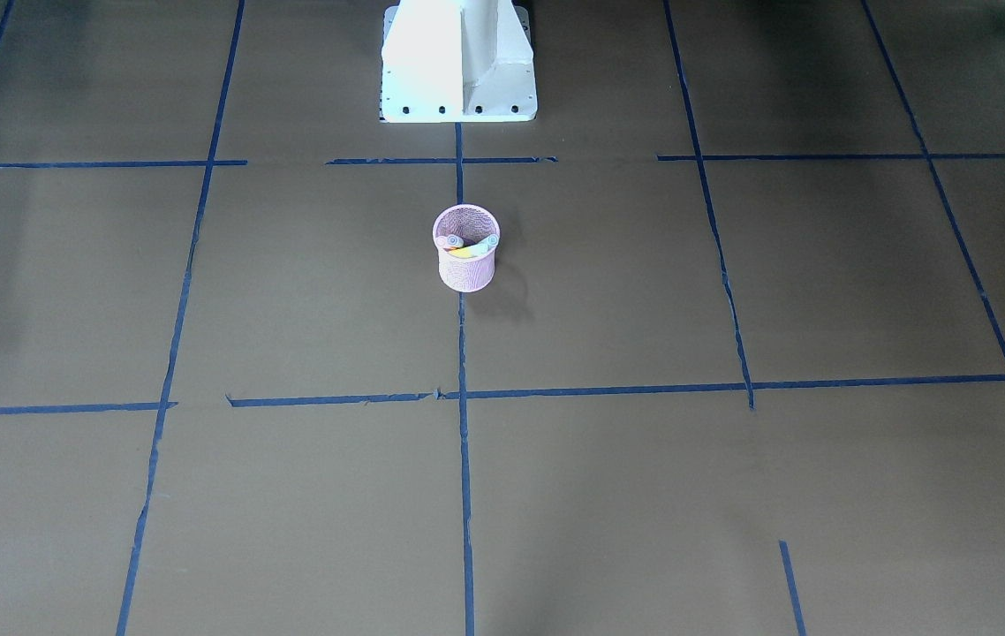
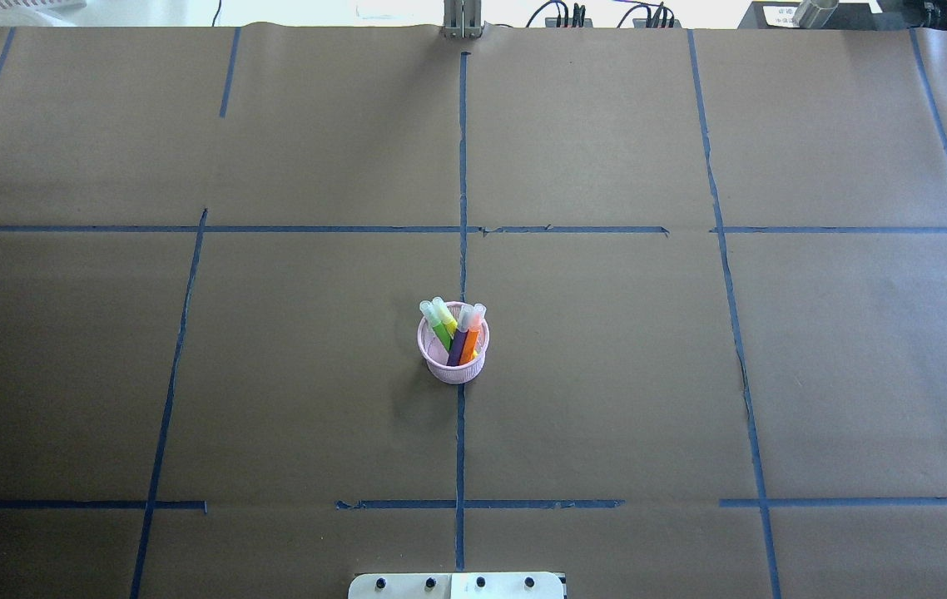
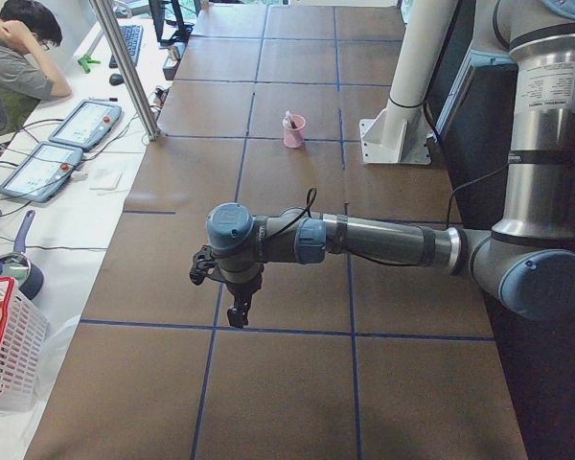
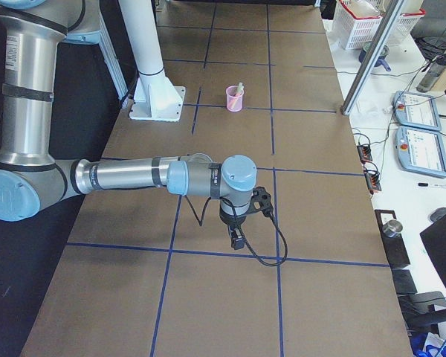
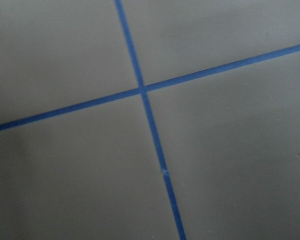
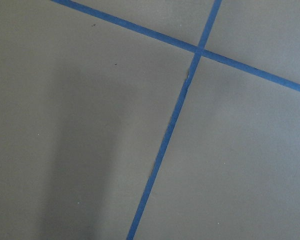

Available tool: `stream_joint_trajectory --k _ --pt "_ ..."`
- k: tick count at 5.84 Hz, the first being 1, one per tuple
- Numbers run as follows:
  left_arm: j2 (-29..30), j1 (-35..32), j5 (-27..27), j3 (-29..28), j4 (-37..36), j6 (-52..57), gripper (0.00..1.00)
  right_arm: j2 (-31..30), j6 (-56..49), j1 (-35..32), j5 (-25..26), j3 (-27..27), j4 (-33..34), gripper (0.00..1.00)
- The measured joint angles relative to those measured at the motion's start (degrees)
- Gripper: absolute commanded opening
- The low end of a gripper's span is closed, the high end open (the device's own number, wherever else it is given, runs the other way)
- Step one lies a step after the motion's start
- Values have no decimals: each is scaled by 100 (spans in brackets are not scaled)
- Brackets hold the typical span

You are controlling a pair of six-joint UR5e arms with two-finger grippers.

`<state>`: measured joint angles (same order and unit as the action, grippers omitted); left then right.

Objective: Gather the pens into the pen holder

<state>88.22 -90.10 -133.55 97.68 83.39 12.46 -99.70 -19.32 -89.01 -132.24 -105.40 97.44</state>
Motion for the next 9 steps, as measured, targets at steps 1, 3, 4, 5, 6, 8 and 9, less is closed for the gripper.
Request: stream_joint_trajectory --k 1,3,4,5,6,8,9 --pt "-99 -66 3 5 36 12 100 -41 4 -18 -5 6 -27 100" --pt "-118 -85 21 0 152 -21 100 -49 19 -26 -10 8 -38 100" --pt "-94 -87 45 52 164 -19 100 -49 20 -25 -12 7 -40 100" --pt "-102 -87 54 81 167 -8 100 -52 23 -25 -12 7 -40 100" --pt "-123 -87 44 93 166 1 100 -56 24 -25 -12 12 -40 100" --pt "-136 -87 10 113 160 10 100 -64 25 -21 -12 18 -38 100" --pt "-151 -87 6 119 160 10 100 -66 25 -20 -15 23 -34 100"
